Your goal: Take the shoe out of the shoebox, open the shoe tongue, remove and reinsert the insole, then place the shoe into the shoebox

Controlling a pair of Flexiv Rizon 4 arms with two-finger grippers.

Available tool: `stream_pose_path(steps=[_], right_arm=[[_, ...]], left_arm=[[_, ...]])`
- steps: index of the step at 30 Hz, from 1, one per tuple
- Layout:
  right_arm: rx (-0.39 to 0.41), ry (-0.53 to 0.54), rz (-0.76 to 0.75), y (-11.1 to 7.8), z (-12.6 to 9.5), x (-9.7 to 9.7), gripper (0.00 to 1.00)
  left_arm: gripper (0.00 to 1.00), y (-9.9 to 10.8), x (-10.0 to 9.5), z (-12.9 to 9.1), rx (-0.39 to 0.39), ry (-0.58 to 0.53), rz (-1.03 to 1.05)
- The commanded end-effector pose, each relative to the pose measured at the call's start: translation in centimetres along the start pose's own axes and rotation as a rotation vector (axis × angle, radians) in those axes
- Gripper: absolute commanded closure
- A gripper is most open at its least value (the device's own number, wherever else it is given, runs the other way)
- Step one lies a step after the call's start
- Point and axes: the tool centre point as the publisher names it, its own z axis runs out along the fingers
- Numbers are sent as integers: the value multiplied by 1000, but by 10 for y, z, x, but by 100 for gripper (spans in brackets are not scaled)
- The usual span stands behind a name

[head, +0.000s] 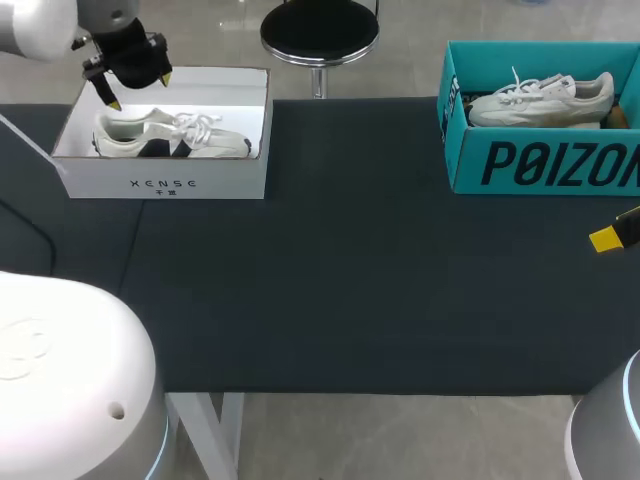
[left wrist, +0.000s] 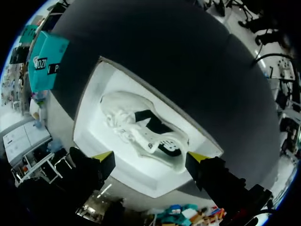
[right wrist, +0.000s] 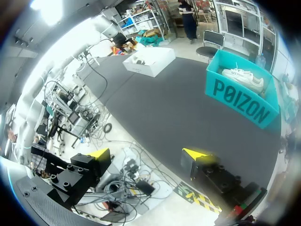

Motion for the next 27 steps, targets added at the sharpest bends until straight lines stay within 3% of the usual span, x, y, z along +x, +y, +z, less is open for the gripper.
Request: stream_pose_path(steps=[1,24,27], right_arm=[[-44,-11,1,-10,0,5,0],[-44,-11,1,-10,0,5,0],[-26,-37,-35,15,-3,-32,0]], left_arm=[[0,-13,6,-15,-15,-6,6],[0,-13,6,-15,-15,-6,6],[0,-13,6,-15,-15,-6,6]])
